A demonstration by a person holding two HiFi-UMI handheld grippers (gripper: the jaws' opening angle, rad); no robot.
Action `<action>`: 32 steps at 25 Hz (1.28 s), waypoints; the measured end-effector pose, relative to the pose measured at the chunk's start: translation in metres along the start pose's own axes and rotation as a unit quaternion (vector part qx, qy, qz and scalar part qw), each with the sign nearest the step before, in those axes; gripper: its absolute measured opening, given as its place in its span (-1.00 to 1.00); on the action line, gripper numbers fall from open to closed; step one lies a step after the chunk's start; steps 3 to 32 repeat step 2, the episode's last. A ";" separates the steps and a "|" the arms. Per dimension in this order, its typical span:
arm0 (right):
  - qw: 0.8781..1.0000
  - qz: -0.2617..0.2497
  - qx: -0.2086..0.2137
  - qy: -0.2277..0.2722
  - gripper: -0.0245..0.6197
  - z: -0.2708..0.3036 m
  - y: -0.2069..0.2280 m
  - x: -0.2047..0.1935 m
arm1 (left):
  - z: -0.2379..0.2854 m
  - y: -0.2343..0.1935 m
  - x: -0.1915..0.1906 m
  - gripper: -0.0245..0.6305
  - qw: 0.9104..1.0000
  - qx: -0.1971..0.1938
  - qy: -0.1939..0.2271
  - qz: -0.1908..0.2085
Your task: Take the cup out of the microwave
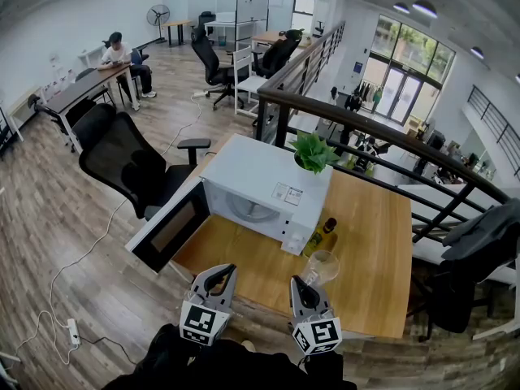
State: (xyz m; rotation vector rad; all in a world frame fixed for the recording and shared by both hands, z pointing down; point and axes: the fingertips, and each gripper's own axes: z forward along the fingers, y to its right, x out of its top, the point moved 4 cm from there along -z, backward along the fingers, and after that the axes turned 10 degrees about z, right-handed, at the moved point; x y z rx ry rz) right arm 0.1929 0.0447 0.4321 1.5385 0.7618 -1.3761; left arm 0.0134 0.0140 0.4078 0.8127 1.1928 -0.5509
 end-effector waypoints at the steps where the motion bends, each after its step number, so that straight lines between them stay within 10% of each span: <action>1: 1.000 -0.001 0.000 0.000 -0.87 0.000 0.000 0.000 | 0.000 0.000 0.000 -0.84 1.000 0.000 0.000 0.000; 32: 1.000 -0.001 0.001 0.000 -0.87 0.001 0.000 -0.001 | 0.000 0.000 0.000 -0.84 1.000 0.000 0.000 -0.001</action>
